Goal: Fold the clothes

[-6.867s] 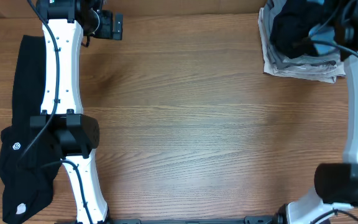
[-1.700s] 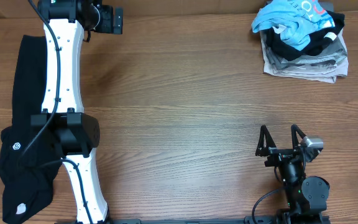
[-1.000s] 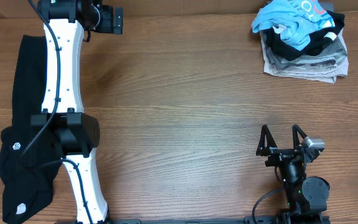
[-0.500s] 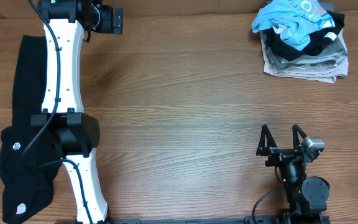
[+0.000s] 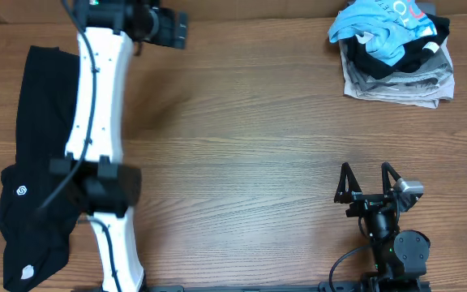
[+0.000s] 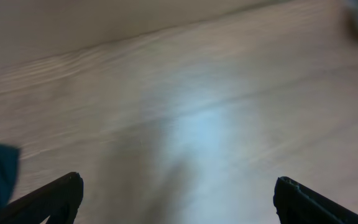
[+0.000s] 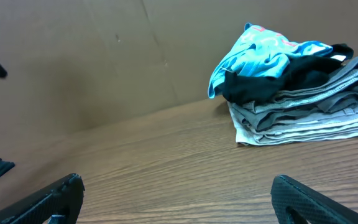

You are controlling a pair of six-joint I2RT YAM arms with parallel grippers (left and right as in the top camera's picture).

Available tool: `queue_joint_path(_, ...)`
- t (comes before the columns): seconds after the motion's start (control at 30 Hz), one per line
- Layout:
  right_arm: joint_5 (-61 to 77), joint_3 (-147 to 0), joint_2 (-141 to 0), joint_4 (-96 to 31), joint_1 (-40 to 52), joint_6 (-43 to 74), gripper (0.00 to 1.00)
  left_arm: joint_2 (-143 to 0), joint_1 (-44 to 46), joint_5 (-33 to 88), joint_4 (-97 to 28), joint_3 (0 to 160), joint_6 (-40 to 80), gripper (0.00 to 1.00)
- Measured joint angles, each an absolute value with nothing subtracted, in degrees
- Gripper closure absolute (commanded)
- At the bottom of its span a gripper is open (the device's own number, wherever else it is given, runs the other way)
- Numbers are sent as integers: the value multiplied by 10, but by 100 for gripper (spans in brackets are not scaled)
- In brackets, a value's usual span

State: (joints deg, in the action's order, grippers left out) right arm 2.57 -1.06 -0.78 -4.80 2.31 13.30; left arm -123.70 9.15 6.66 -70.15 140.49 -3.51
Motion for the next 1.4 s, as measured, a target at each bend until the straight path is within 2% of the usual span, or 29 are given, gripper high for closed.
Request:
queue_joint_path(0.23,26,-11,-7,-48,23,133,0,-1031,223,68,-703,1212,-35,0)
queue_joint_path(0.4,26,-11,-7,-48,23,133,0,-933,259,46,-671,1098,-36,0)
queue_joint_path(0.6,26,-10,-7,-48,23,133,0,-810,237,27,-451,916,-44,0)
queue_joint_path(0.87,26,-11,-7,-49,23,133,0,-603,186,21,-153,551,-46,0)
queue_joint_path(1.13,26,-11,-7,-49,23,133,0,-373,142,24,1,274,-44,0)
queue_joint_path(1.4,26,-11,-7,-50,23,133,0,-207,106,26,45,126,-25,0)
